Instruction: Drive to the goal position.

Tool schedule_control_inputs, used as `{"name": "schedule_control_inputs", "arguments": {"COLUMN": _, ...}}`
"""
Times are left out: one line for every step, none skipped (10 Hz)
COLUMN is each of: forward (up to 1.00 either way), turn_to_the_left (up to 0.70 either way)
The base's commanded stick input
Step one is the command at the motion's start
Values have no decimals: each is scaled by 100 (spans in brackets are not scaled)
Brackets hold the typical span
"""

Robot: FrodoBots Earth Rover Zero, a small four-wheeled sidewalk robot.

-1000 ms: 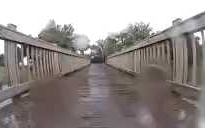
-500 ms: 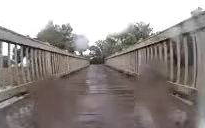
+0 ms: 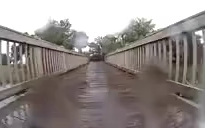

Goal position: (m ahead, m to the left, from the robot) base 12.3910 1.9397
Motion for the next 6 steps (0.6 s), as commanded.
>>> {"name": "schedule_control_inputs", "arguments": {"forward": 85, "turn_to_the_left": 0}}
{"name": "schedule_control_inputs", "arguments": {"forward": 85, "turn_to_the_left": 0}}
{"name": "schedule_control_inputs", "arguments": {"forward": 85, "turn_to_the_left": 0}}
{"name": "schedule_control_inputs", "arguments": {"forward": 85, "turn_to_the_left": 0}}
{"name": "schedule_control_inputs", "arguments": {"forward": 85, "turn_to_the_left": 0}}
{"name": "schedule_control_inputs", "arguments": {"forward": 85, "turn_to_the_left": 0}}
